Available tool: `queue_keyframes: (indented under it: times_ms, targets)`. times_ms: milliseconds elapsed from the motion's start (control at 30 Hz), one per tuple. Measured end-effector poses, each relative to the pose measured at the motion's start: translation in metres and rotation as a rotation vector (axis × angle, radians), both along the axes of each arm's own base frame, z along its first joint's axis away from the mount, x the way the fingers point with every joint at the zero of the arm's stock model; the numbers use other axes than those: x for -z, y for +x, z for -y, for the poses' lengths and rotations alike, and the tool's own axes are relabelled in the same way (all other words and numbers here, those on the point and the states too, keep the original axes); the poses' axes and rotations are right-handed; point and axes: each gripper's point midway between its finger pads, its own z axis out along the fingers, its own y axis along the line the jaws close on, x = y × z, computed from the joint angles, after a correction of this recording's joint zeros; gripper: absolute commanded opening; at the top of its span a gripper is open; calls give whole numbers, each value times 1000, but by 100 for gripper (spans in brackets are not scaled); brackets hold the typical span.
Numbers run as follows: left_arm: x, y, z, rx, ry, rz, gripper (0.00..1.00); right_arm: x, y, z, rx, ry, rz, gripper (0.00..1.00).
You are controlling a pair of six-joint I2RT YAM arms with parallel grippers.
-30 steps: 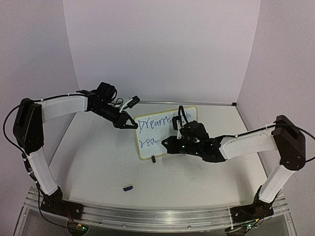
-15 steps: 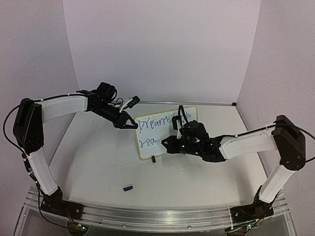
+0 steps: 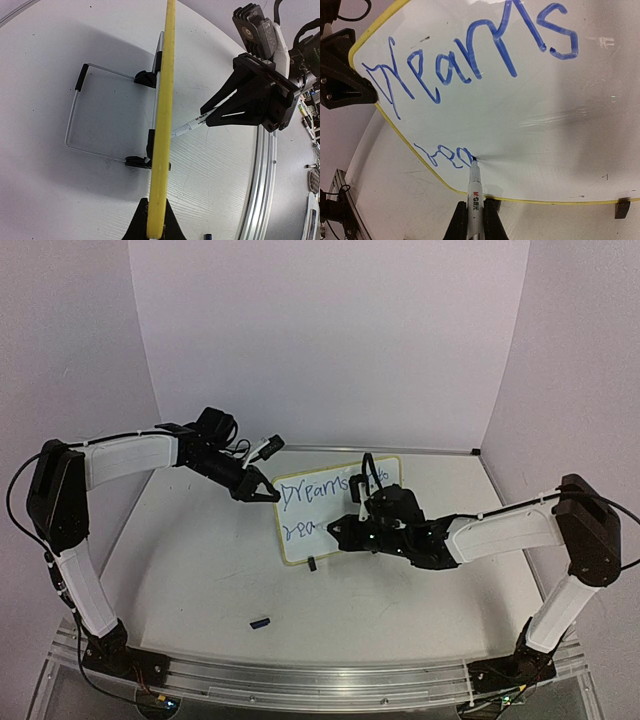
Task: Write a sentence on the whiteboard
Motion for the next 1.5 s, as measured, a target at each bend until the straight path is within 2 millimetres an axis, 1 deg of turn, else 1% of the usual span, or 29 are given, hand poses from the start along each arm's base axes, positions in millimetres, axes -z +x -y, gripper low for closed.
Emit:
queue_keyframes:
  times_ms: [133,333,1500]
  targets:
    - [0,0,0,0,0,0,0,2,-1,1,2,-1,-5,0]
    - [0,0,0,0,0,0,0,11,-3,5,8,-17,-23,0]
    - [0,0,0,1,0,0,0,7,0,10,36,-27,-6,0]
